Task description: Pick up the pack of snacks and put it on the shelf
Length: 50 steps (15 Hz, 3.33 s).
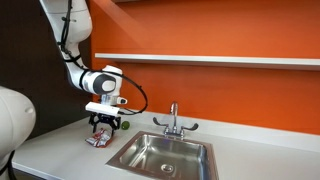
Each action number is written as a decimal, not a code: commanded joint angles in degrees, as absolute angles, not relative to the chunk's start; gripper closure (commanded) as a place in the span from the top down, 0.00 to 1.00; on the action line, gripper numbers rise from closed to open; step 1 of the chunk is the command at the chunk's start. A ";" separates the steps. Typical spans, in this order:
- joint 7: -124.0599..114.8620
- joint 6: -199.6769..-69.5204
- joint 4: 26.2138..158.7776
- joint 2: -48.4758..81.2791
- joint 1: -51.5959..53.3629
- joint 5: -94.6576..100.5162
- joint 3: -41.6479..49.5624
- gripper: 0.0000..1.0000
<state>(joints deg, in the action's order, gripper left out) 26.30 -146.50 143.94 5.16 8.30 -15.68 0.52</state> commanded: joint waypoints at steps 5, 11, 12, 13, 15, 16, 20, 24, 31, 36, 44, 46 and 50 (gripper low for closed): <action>27.53 -147.64 138.22 12.75 4.78 -16.47 -6.17 1.00; 27.52 -147.94 135.71 16.12 3.59 -16.19 -9.12 1.00; 27.48 -147.95 135.37 16.53 3.39 -16.15 -9.46 1.00; 27.44 -148.02 134.97 17.10 3.20 -16.08 -9.73 1.00; 27.38 -148.13 134.11 18.39 2.78 -15.91 -10.16 1.00; 27.31 -148.14 133.65 18.94 2.52 -15.88 -10.39 1.00; 27.04 -148.15 132.19 20.81 1.50 -15.40 -10.86 1.00; 26.84 -148.12 131.08 22.23 0.68 -15.02 -10.90 0.89; 26.89 -148.14 130.40 22.81 -0.73 -14.99 -10.84 0.25; 26.87 -148.06 130.30 22.64 -1.15 -14.93 -10.82 0.00; 26.56 -146.77 132.16 18.22 -1.79 -15.03 -10.66 0.02; 26.39 -146.17 133.46 15.57 -2.04 -15.16 -10.63 0.02; 25.85 -144.80 136.77 9.37 -1.75 -15.12 -10.00 0.02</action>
<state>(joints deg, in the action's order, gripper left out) 26.30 -147.40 132.75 16.40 -0.93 -15.60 -9.68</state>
